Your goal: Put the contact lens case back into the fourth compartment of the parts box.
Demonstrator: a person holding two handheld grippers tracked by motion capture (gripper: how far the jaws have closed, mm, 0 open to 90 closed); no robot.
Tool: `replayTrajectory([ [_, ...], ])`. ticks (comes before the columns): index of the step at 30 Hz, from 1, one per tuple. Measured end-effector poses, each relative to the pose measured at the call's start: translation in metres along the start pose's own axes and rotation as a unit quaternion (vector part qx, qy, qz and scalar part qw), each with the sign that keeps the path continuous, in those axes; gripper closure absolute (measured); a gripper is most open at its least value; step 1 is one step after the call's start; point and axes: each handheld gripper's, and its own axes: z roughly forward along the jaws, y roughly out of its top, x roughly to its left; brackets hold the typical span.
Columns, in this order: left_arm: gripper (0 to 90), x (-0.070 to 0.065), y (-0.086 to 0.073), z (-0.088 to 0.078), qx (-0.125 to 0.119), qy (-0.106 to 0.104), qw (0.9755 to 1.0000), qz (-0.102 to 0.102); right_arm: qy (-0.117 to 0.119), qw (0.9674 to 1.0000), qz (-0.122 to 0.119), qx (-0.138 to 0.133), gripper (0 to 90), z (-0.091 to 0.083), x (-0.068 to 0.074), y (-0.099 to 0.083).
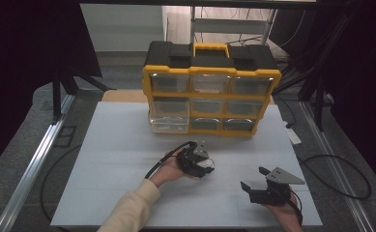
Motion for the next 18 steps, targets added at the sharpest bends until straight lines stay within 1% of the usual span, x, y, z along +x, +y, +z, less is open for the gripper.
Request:
replayTrajectory([
  [5, 48.0, -0.002, -0.001, -0.006, -0.006, 0.003, 1.0000, -0.007, 0.000, 1.0000, 0.000, 0.000, 10.5, 0.000, 0.000, 0.000],
  [10, 48.1, -0.003, -0.003, -0.013, -0.009, 0.008, 0.9999, -0.010, 0.000, 1.0000, 0.000, 0.000, 10.5, 0.000, 0.000, 0.000],
  [18, 48.1, -0.005, -0.005, -0.018, -0.014, 0.011, 0.9998, -0.011, 0.000, 1.0000, -0.001, 0.000, 10.5, 0.000, 0.000, 0.000],
])
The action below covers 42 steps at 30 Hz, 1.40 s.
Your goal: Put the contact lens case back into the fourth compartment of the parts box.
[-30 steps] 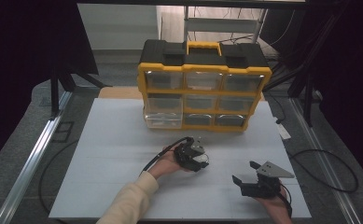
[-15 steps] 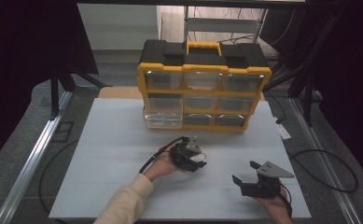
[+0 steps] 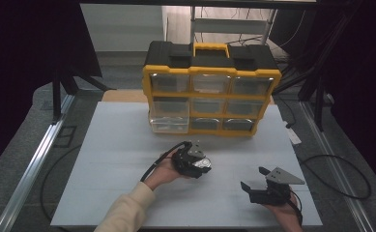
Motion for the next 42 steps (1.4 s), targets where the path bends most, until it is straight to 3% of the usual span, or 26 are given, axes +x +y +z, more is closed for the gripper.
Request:
replayTrajectory([
  [22, 48.2, -0.003, -0.003, -0.017, -0.020, 0.013, 0.9997, -0.001, -0.001, 1.0000, 0.000, 0.002, 10.5, 0.000, 0.000, 0.000],
  [40, 48.2, -0.008, -0.008, -0.035, -0.054, 0.015, 0.9984, -0.013, -0.001, 1.0000, -0.001, 0.003, 10.5, 0.001, 0.000, 0.000],
  [42, 48.2, -0.007, -0.009, -0.037, -0.062, 0.007, 0.9979, -0.019, -0.001, 1.0000, -0.001, 0.003, 10.5, 0.001, 0.000, 0.000],
])
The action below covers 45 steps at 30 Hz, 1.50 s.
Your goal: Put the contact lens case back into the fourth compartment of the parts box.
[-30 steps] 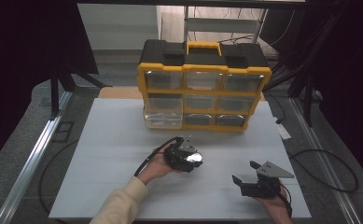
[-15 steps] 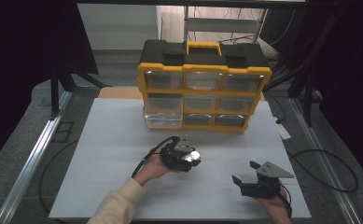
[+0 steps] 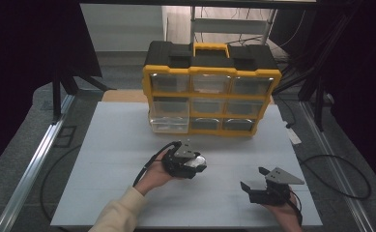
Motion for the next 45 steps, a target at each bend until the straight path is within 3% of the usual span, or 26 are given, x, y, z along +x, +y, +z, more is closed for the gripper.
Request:
replayTrajectory([
  [6, 48.3, 0.000, 0.000, -0.007, -0.017, 0.000, 0.9998, -0.008, 0.000, 1.0000, 0.000, 0.000, 10.5, 0.000, 0.000, 0.000],
  [24, 48.3, 0.000, 0.000, -0.026, -0.043, 0.024, 0.9987, -0.016, 0.000, 1.0000, -0.001, 0.001, 10.5, 0.000, 0.000, 0.000],
  [45, 48.3, 0.001, 0.010, -0.047, -0.070, 0.037, 0.9966, -0.025, -0.001, 1.0000, -0.001, 0.001, 10.5, 0.000, 0.000, 0.000],
])
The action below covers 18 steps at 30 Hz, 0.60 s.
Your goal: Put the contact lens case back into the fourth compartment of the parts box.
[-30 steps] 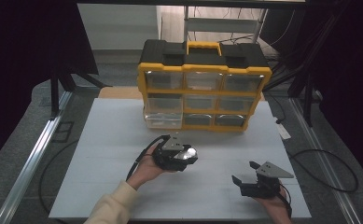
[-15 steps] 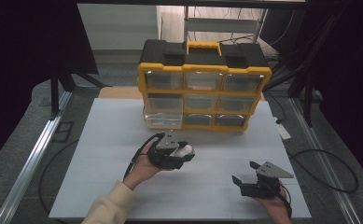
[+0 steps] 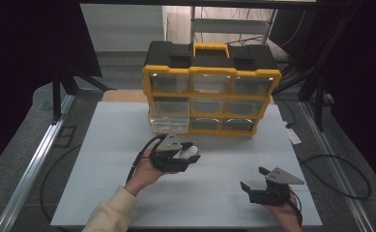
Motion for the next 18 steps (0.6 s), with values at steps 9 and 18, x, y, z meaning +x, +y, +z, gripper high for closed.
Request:
replayTrajectory([
  [9, 48.3, 0.001, 0.006, -0.008, -0.014, 0.003, 0.9999, 0.000, -0.001, 1.0000, 0.002, 0.000, 10.5, 0.000, -0.001, 0.000],
  [18, 48.4, 0.001, 0.011, -0.014, -0.023, 0.007, 0.9997, -0.001, -0.001, 1.0000, 0.003, -0.001, 10.5, 0.000, -0.001, 0.000],
])
